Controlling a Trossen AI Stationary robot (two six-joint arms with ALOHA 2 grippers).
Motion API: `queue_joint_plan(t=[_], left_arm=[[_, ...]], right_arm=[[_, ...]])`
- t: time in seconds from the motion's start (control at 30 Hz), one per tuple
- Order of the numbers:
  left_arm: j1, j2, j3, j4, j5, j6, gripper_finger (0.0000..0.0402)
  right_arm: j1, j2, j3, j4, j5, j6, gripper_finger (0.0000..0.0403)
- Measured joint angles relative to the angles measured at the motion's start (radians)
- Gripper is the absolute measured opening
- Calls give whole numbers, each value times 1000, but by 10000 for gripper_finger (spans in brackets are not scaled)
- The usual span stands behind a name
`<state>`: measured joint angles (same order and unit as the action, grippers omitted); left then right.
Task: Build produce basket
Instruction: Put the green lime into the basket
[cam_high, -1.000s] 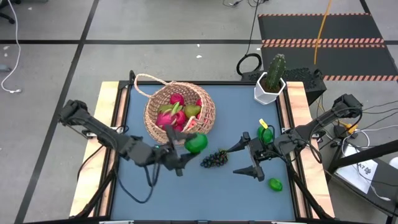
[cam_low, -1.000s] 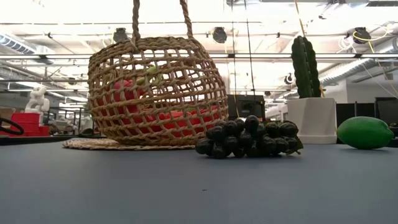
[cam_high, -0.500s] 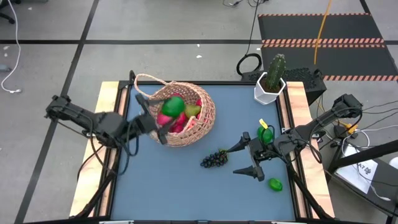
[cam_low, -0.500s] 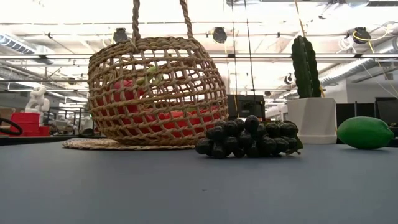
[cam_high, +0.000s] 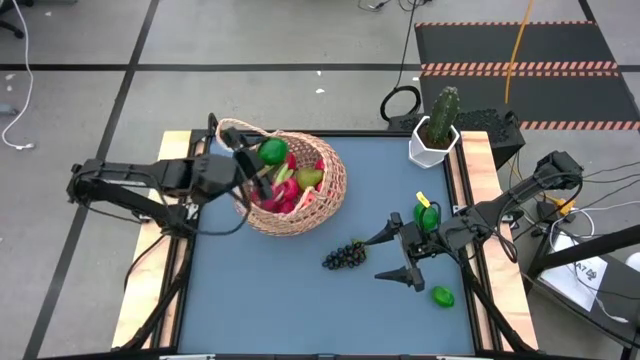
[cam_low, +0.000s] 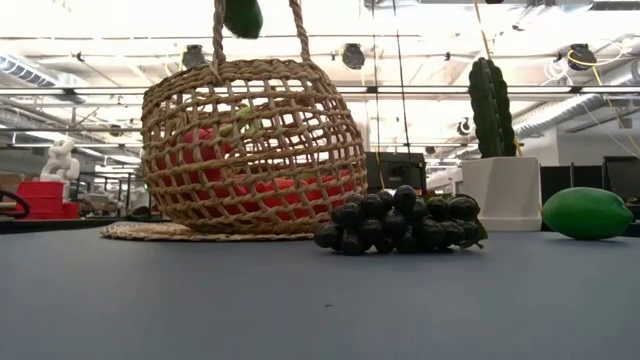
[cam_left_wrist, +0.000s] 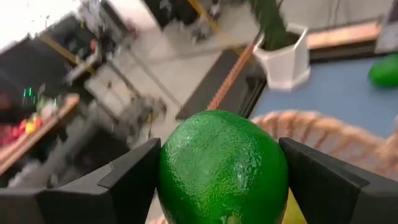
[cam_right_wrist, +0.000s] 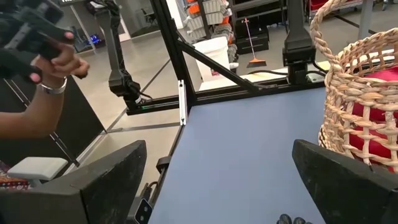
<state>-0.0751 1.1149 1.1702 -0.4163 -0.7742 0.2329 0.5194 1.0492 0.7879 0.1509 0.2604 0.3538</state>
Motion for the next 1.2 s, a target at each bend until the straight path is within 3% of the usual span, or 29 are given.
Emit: queue_joint_plan(t=[0.37, 0.77, 1.2], left_arm=[[181, 58, 0, -149, 126, -293, 315], [228, 200, 0, -162, 127, -283, 315], [267, 228, 0, -171, 118, -348, 332]], right_arm=[[0, 0, -1, -3, 0, 0, 400], [0, 0, -1, -7, 0, 0, 400], [0, 0, -1, -8, 0, -3, 400]])
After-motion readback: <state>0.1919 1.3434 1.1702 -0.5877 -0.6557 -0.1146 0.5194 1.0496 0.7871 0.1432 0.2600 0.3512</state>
